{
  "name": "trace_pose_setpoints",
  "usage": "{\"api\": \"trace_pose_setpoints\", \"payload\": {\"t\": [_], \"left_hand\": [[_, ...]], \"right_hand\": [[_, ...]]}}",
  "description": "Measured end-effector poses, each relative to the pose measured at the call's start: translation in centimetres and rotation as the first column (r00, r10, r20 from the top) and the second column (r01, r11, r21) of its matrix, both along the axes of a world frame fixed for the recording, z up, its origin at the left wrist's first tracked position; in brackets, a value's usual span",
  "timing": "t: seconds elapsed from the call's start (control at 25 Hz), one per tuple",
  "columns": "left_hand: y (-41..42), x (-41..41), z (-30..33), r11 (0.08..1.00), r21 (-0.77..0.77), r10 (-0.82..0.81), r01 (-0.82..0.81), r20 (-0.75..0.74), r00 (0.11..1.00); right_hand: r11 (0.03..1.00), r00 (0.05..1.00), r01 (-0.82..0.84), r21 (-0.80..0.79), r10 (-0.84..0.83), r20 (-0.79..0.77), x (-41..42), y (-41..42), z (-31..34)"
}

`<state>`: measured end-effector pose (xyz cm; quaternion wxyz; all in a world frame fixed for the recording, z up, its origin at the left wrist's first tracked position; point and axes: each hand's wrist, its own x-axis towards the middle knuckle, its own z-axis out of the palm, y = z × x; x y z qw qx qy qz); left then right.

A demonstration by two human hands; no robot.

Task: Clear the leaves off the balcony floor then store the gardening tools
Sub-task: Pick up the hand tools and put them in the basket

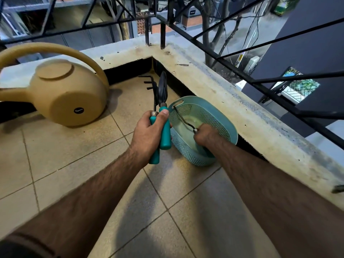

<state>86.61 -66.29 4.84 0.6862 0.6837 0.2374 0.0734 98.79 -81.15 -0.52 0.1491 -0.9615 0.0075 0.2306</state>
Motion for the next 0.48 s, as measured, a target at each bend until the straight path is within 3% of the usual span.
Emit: {"api": "trace_pose_setpoints", "payload": {"t": [0.32, 0.4, 0.48], "left_hand": [[-0.4, -0.1, -0.6, 1.0, -0.024, -0.021, 0.021, 0.006, 1.0], [-0.4, -0.1, -0.6, 0.999, -0.015, -0.032, 0.032, 0.01, 0.999], [-0.3, -0.1, -0.6, 0.999, -0.017, -0.033, 0.033, 0.017, 0.999]], "right_hand": [[0.977, 0.995, -0.086, -0.196, 0.094, 0.032, -1.5, -0.4, -0.4], [0.978, 0.993, -0.107, -0.177, 0.114, 0.031, -1.6, -0.3, 0.1], [0.995, 0.987, -0.074, -0.073, 0.084, 0.14, -1.5, -0.1, 1.0]]}}
